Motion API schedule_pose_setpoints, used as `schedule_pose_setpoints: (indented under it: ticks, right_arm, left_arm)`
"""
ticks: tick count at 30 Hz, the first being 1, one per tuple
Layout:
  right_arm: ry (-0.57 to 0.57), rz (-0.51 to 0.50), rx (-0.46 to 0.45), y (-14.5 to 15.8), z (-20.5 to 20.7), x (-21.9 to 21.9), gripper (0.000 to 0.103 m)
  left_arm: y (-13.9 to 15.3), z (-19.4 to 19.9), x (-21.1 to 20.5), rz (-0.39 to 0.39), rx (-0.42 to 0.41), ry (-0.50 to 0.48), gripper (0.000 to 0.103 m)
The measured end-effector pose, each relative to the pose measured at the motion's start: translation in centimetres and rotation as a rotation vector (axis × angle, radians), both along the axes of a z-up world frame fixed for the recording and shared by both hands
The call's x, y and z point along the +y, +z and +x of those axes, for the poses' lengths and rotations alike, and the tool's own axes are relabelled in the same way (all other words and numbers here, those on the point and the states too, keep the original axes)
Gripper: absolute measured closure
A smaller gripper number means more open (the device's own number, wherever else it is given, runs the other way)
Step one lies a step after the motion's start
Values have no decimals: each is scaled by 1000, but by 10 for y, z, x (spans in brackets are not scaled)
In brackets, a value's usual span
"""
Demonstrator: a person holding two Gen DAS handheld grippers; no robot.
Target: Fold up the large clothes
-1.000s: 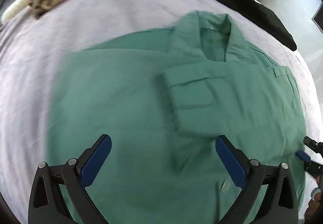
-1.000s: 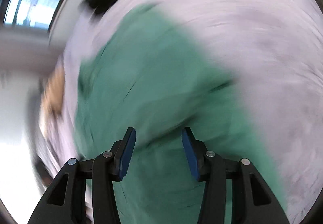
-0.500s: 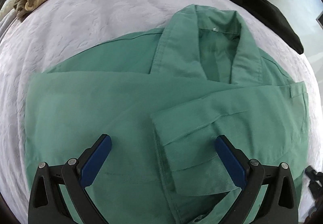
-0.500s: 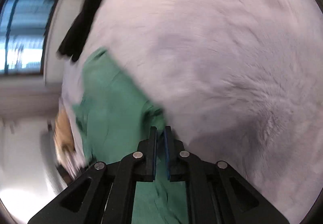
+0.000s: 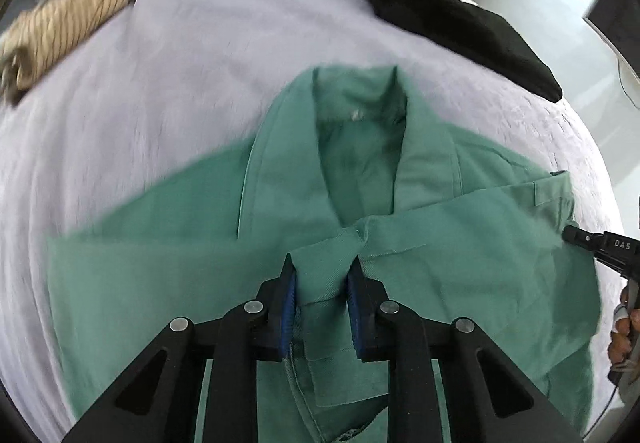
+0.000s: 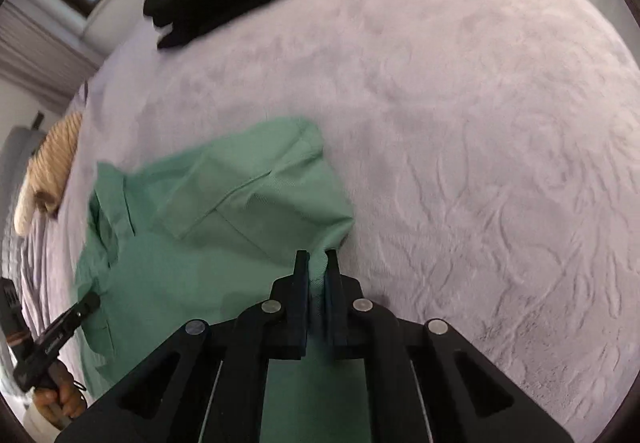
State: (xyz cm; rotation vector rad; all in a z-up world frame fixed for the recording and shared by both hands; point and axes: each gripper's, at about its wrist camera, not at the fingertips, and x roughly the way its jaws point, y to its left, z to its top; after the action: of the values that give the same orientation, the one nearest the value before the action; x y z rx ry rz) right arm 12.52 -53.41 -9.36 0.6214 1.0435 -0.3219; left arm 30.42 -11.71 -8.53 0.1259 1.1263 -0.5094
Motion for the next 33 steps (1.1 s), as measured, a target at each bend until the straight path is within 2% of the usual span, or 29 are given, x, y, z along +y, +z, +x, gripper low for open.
schedule_pose_setpoints:
  ticks: [2, 4, 5, 6, 7, 8, 11, 12, 13, 15, 18, 21, 22, 24, 26, 27, 30, 33]
  right_arm:
    - [-16, 10, 24, -13, 0, -8, 95]
    - [-30, 44, 22, -22, 0, -15, 91]
    - [-46, 65, 14, -19, -2, -17, 89]
    - [-61, 72, 13, -16, -6, -18, 84]
    - [-75, 66, 13, -11, -12, -19, 83]
    - [-83, 56, 10, -5, -18, -20, 82]
    - [-78, -23, -43, 15, -26, -12, 83]
    - [-64, -46, -67, 23, -27, -10, 88]
    - [-43, -56, -93, 31, -25, -9, 97]
    - [4, -31, -119, 34, -6, -4, 97]
    - [50, 10, -107, 19, 26, 2, 97]
    - [5, -1, -31, -3, 39, -10, 97]
    - [-34, 19, -27, -8, 37, -19, 101]
    - [-112, 72, -57, -7, 23, -33, 101]
    - [-142, 48, -64, 4, 7, -38, 98]
    - [-131, 42, -63, 8, 1, -36, 93]
    - [-45, 70, -61, 20, -24, -22, 93]
    - [72, 32, -33, 27, -47, 10, 93]
  left_arm:
    - [-10, 9, -6, 17, 14, -2, 78]
    - [-21, 14, -6, 31, 34, 39, 68]
    - [-19, 15, -2, 36, 25, 73, 53]
    - [-15, 16, 1, 61, 10, 101, 43]
    - [-12, 15, 6, 90, -6, 124, 25]
    - [-9, 12, 11, 111, -25, 138, 23]
    - [3, 8, 31, 124, -40, 130, 23]
    - [6, 4, 35, 128, -47, 135, 23]
    - [5, 1, 31, 125, -51, 135, 23]
    - [2, -6, 18, 106, -52, 136, 23]
    - [-6, -20, -1, 102, -39, 123, 23]
    - [-28, -31, -9, 182, -33, 111, 23]
    - [-32, -33, -8, 190, -31, 111, 23]
    - [-31, -41, 5, 170, -29, 118, 23]
    - [-27, -42, 13, 189, -31, 126, 23]
    - [-24, -42, 17, 187, -28, 128, 23]
    - [-10, -48, 31, 168, -33, 138, 23]
    - [0, -61, 31, 123, -37, 115, 23]
